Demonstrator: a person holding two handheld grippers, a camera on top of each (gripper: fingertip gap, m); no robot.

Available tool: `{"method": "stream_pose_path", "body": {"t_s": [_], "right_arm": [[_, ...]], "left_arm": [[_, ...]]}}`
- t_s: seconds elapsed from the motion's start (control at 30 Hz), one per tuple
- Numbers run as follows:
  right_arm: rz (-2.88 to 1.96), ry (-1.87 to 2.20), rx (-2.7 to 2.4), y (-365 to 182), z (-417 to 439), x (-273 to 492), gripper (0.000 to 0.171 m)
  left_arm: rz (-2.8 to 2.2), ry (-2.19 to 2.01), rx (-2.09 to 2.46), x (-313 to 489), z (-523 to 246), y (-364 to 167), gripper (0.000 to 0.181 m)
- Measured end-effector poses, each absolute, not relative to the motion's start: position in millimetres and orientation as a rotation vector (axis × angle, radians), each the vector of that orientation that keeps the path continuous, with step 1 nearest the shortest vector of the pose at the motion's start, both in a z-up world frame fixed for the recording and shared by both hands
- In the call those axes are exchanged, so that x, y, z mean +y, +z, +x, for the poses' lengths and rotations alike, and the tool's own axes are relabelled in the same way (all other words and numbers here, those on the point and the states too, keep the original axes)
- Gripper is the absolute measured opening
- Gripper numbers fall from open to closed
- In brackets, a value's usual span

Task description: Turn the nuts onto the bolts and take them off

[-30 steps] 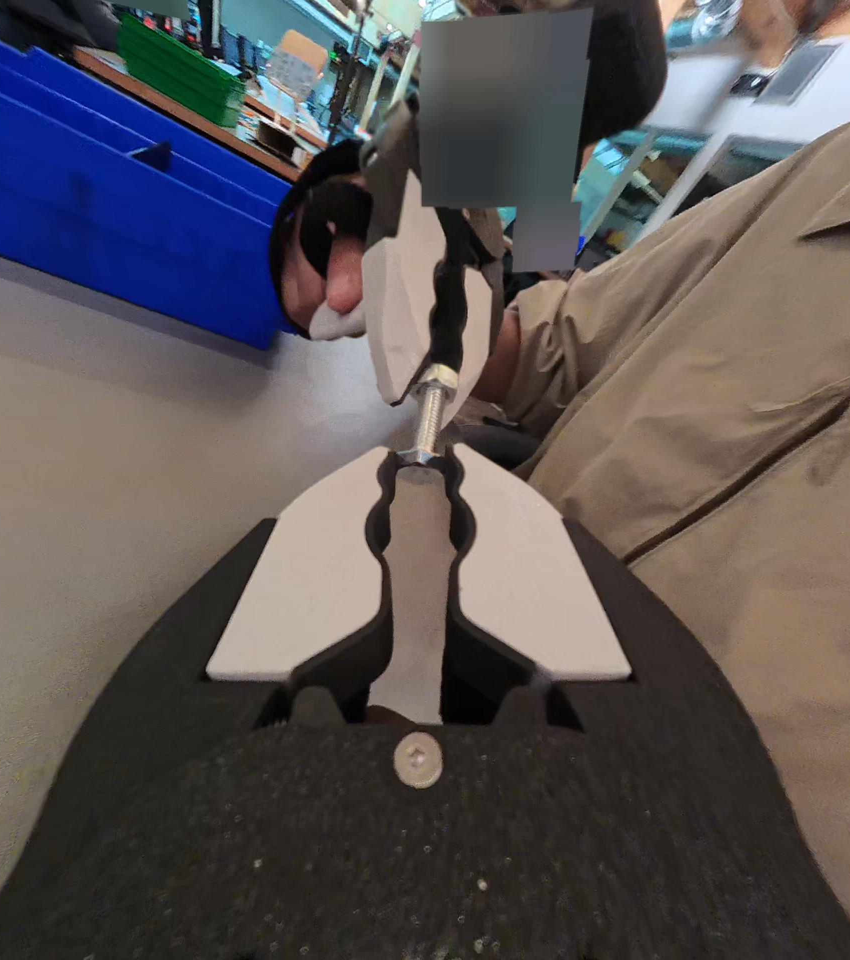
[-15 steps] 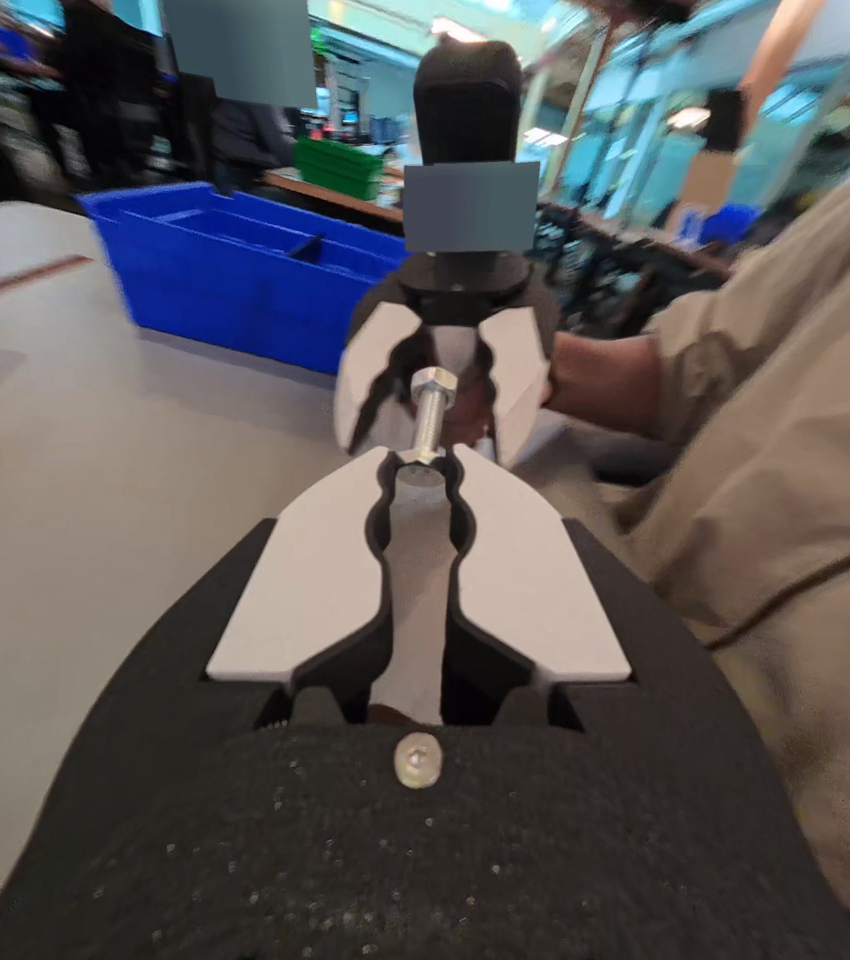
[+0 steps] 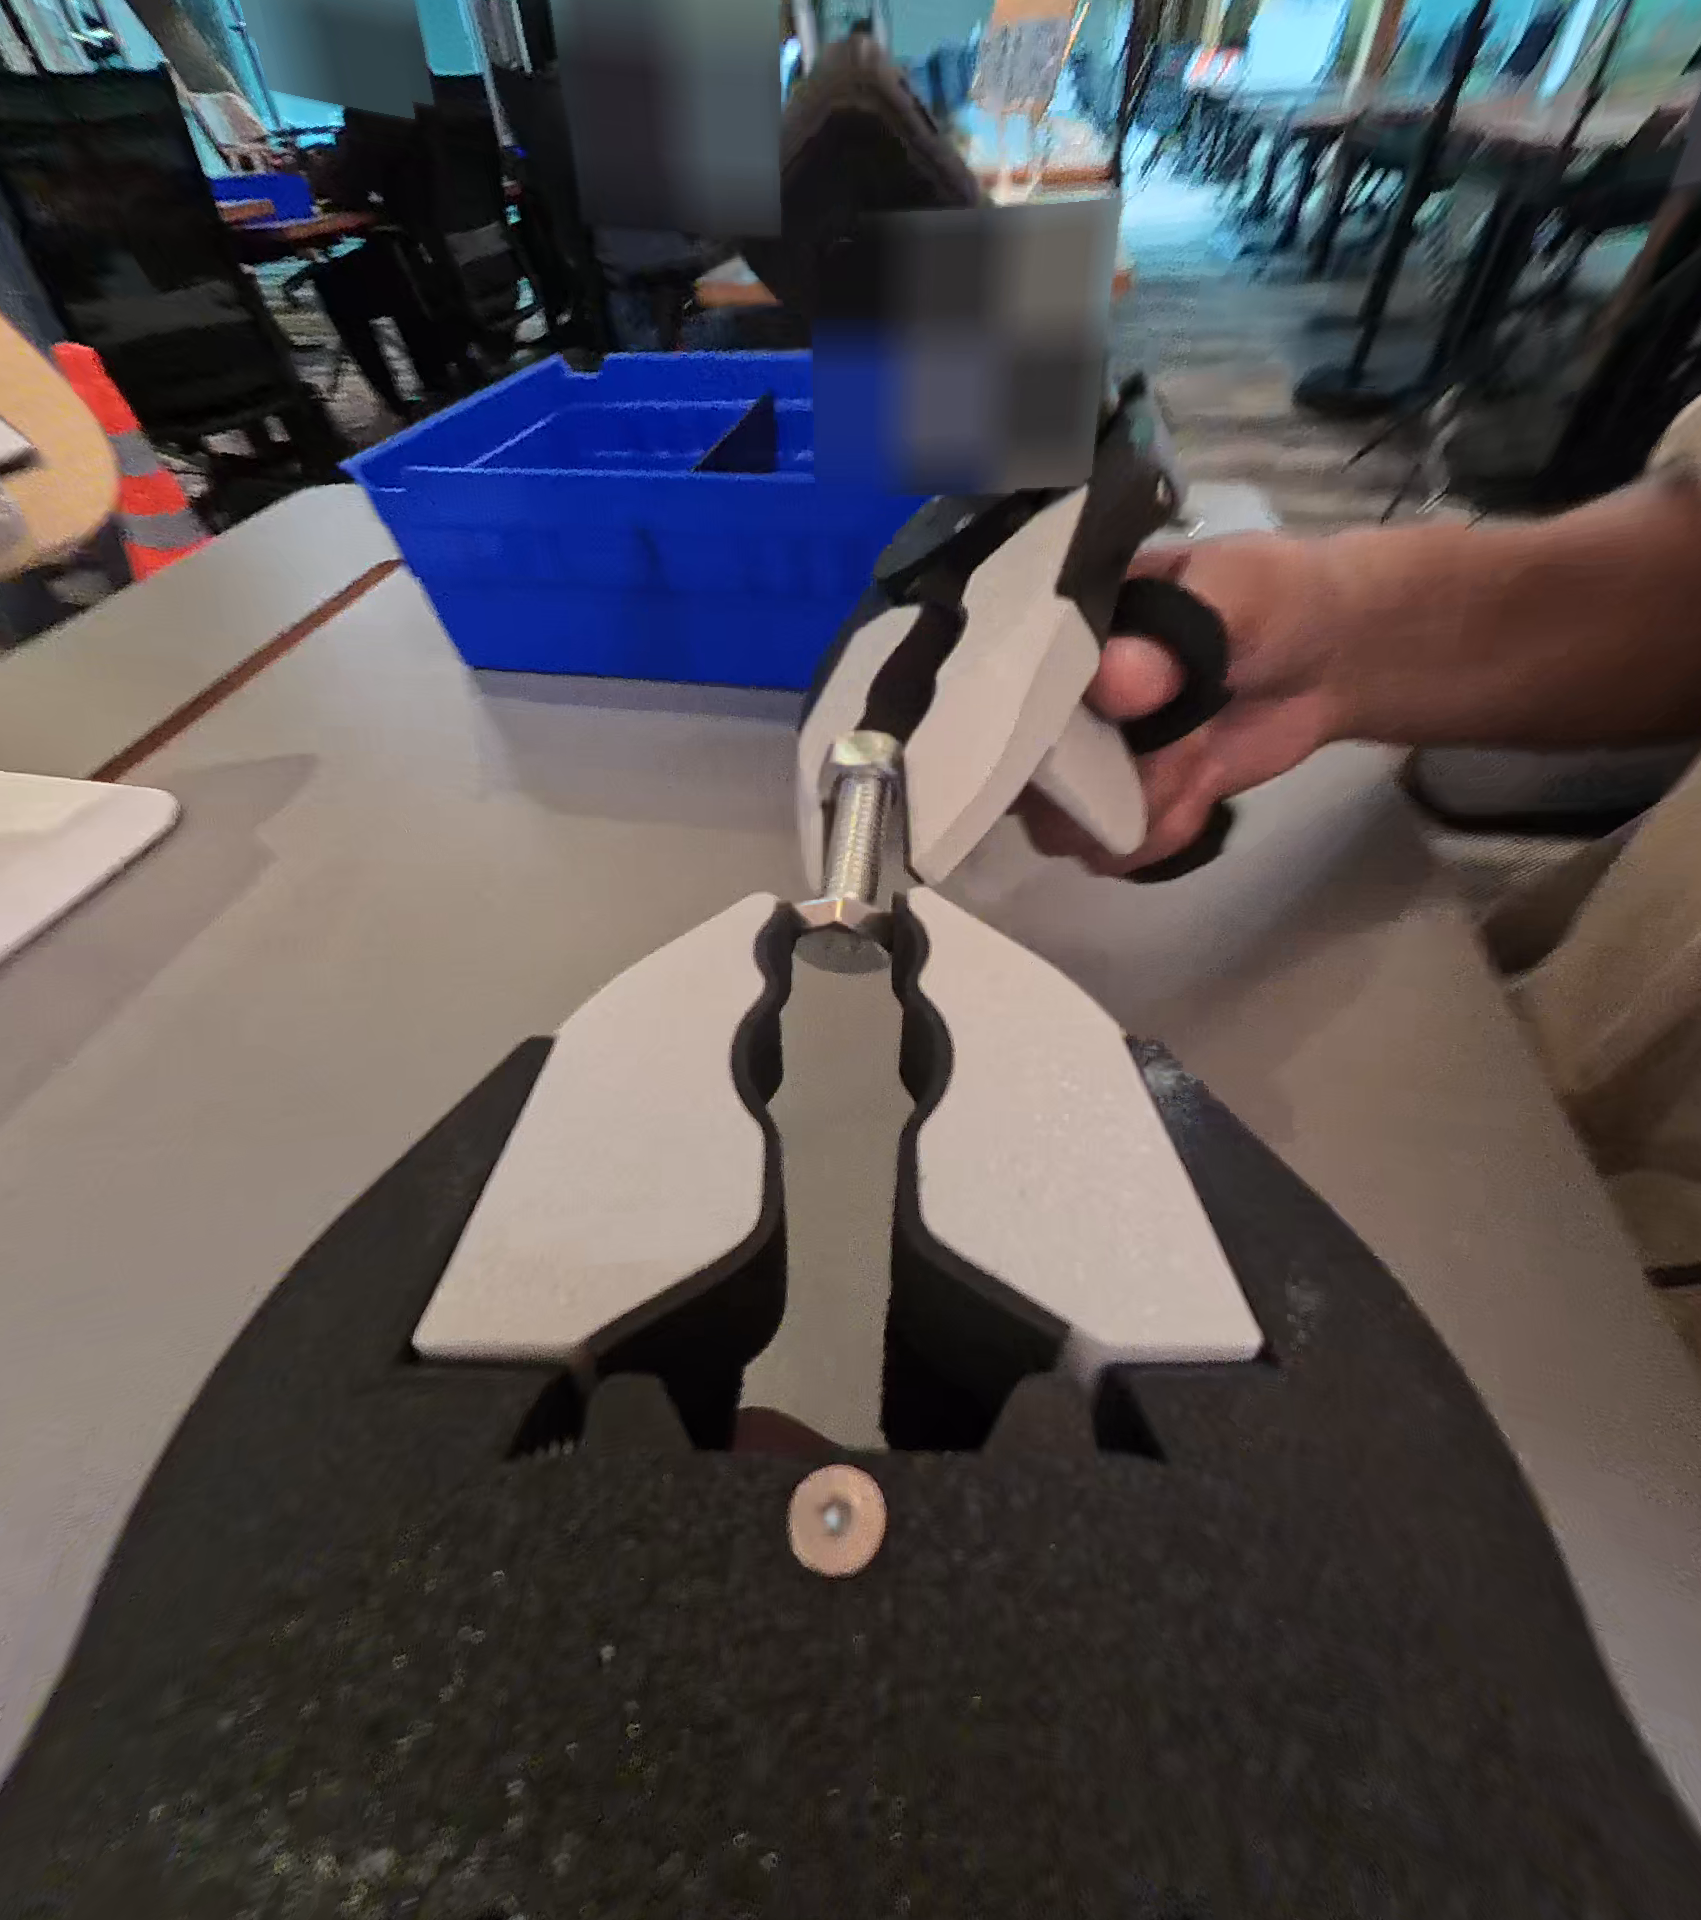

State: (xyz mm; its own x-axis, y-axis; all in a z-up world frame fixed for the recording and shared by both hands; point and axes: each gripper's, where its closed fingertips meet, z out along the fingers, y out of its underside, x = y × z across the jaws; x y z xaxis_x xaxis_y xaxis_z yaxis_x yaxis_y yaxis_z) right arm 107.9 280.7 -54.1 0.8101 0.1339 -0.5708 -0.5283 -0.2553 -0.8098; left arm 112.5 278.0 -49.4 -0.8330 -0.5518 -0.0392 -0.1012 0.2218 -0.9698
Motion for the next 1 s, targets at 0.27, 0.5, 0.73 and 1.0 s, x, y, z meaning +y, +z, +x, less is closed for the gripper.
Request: {"method": "stream_pose_path", "body": {"t_s": [0.27,0.5,0.73,1.0], "right_arm": [[-1.96,0.26,-0.417,-50,90,264,0.018],[-1.972,-0.104,-0.879,-56,84,258,0.018],[-1.932,0.054,-0.725,-50,84,260,0.018],[-1.895,0.002,-0.759,-48,80,263,0.018]], "left_arm": [[-0.703,-2.146,2.26,261,87,-41,0.018],[-0.756,-2.407,2.391,253,71,-46,0.017],[-0.746,-2.398,2.346,256,74,-42,0.017],[-0.76,-2.518,2.369,258,69,-41,0.017]]}}
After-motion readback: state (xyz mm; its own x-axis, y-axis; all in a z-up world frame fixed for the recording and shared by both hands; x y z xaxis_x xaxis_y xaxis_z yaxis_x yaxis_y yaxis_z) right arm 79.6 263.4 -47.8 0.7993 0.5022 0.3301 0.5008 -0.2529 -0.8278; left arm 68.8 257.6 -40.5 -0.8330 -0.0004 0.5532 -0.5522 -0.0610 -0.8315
